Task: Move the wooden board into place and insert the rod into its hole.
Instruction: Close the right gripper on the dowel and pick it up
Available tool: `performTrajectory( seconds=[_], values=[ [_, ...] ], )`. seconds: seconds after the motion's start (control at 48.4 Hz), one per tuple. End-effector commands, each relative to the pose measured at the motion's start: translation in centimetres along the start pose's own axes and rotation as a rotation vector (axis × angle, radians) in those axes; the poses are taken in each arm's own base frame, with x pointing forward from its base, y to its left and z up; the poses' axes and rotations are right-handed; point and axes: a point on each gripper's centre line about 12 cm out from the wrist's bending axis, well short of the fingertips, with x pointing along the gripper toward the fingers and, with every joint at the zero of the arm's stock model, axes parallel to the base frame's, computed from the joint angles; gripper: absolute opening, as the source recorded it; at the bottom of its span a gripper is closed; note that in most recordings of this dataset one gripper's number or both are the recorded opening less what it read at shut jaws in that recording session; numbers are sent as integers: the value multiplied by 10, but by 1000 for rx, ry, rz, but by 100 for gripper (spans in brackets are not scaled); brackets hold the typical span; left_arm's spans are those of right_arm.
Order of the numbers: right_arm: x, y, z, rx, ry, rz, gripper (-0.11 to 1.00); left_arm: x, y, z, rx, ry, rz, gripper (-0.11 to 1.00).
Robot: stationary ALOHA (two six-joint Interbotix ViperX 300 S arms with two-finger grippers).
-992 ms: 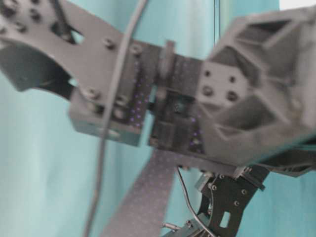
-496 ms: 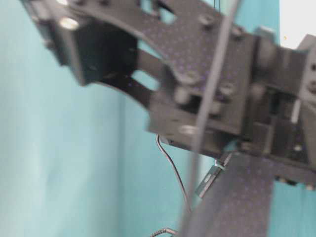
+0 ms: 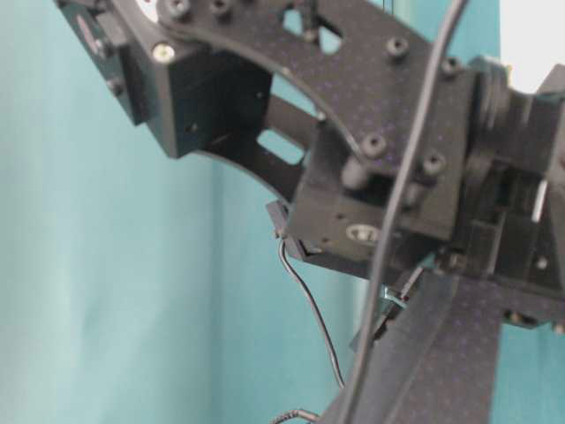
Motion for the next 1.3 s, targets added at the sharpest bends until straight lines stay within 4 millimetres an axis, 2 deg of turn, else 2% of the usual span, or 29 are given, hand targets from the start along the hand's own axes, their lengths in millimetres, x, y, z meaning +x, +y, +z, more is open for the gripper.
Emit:
performTrajectory(
  seconds=[0.0,0.31,0.538,1.282],
  values=[
    [-11,6,5,-1,-28,20,69,-5,-1,15,5,-40,-2,79],
    [-12,7,5,28,-27,22,66,-6,-1,14,5,-37,-2,79],
    [-12,13,2,66,-28,28,51,-6,-1,12,5,-34,-2,79],
    [-12,20,-1,70,-28,35,50,-6,-1,13,5,-34,-2,79]
  ],
)
